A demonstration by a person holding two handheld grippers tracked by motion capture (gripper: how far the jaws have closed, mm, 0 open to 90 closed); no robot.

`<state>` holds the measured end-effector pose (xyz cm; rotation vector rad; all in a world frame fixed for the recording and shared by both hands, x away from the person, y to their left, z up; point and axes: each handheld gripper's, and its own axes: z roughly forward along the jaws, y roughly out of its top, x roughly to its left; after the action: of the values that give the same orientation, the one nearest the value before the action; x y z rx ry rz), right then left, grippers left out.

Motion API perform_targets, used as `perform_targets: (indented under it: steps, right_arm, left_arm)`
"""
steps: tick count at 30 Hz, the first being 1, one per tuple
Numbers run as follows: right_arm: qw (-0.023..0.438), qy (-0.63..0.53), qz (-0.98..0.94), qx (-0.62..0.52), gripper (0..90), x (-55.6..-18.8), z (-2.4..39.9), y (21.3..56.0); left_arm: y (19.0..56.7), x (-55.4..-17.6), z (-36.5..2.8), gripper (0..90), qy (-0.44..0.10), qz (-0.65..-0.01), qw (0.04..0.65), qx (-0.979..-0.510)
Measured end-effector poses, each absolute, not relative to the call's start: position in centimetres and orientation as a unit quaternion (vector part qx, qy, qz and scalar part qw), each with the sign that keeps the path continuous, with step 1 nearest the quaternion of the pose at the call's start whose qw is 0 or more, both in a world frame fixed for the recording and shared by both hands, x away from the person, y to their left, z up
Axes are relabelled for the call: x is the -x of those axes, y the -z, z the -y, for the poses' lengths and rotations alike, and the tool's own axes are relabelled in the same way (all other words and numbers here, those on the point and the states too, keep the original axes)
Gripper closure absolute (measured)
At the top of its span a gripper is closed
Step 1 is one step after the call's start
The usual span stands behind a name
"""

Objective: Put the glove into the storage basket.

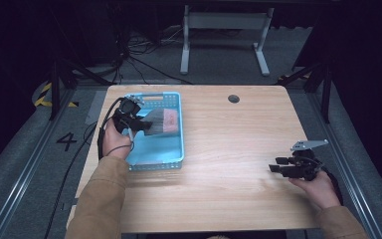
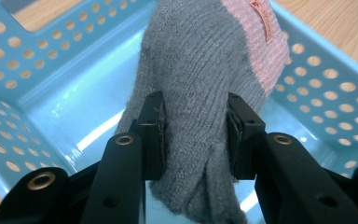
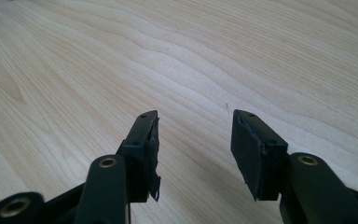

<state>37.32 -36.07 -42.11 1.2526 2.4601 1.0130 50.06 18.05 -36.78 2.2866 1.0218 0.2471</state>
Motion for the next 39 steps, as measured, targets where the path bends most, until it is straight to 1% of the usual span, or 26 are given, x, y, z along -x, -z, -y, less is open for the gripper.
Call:
perform_targets:
  steps: [9,12,15,26,33,39]
  right_arm:
    - [0.102,-0.345,-0.831,-0.425,51.6,-36.8,36.4,42.1]
    - [0.102,-0.345,-0.831,-0.423,51.6,-36.7,36.5,42.1]
    - [0.102,-0.346,-0.833,-0.42,51.6,-36.8,36.4,42.2]
    - [0.099,-0.342,-0.838,-0.415,51.2,-36.6,36.1,42.5]
    - [0.099,-0.345,-0.836,-0.414,51.1,-36.5,36.1,42.5]
    - [0.098,-0.348,-0.838,-0.409,51.1,-36.3,35.9,42.4]
  left_arm:
    - [38.7,-51.8,-17.7,64.1,-0.055,-0.4,0.279,-0.871]
    - [39.1,-52.0,-17.6,63.7,-0.055,-0.41,0.261,-0.872]
    - [39.4,-52.3,-17.5,63.5,-0.05,-0.41,0.262,-0.872]
    - [40.6,-53.5,-16.8,62.9,-0.059,-0.418,0.24,-0.874]
    - [40.8,-53.8,-16.0,62.3,-0.077,-0.414,0.228,-0.878]
    - [41.3,-54.4,-15.6,60.6,-0.078,-0.43,0.212,-0.874]
